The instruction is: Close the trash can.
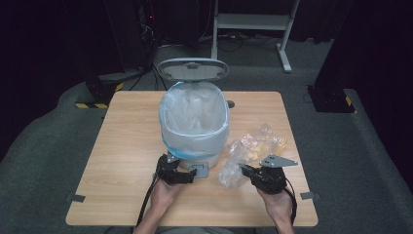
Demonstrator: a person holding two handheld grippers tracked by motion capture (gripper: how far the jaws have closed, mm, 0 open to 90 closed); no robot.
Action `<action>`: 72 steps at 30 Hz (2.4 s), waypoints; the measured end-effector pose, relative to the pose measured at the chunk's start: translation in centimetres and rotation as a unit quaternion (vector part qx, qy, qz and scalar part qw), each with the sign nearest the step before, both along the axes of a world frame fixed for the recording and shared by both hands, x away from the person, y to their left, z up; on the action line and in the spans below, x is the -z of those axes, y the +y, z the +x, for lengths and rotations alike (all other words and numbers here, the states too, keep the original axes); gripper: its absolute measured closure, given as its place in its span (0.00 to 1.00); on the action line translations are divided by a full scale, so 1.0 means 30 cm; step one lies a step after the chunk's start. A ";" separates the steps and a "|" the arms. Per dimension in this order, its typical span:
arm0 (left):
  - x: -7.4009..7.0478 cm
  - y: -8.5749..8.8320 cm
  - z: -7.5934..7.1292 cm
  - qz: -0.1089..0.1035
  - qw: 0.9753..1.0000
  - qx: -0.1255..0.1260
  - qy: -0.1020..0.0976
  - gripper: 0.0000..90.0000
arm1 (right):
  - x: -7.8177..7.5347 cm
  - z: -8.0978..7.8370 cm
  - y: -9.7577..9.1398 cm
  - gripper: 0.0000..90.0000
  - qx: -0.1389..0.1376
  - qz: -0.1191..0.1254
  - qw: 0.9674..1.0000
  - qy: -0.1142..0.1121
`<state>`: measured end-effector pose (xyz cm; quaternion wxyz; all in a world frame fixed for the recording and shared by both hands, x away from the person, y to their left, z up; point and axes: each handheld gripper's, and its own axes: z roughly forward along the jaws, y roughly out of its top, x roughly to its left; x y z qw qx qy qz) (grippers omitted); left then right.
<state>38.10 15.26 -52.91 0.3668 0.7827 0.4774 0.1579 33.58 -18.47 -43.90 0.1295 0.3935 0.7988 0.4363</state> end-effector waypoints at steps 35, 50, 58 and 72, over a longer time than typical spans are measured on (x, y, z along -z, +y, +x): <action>0.000 0.000 0.000 0.000 1.000 0.000 0.000 0.00 | -0.334 0.040 -0.079 0.92 -0.060 0.031 0.997 -0.032; 0.000 0.001 0.000 0.001 1.000 0.001 0.000 0.00 | -0.499 0.111 -0.021 0.92 -0.102 0.052 0.992 -0.052; 0.000 0.000 0.000 -0.002 1.000 -0.001 0.000 0.00 | -0.552 0.166 0.028 0.92 -0.122 0.067 0.989 -0.049; 0.001 -0.001 0.000 -0.004 1.000 -0.002 0.000 0.00 | -0.591 0.288 0.153 0.92 -0.146 0.083 0.985 -0.028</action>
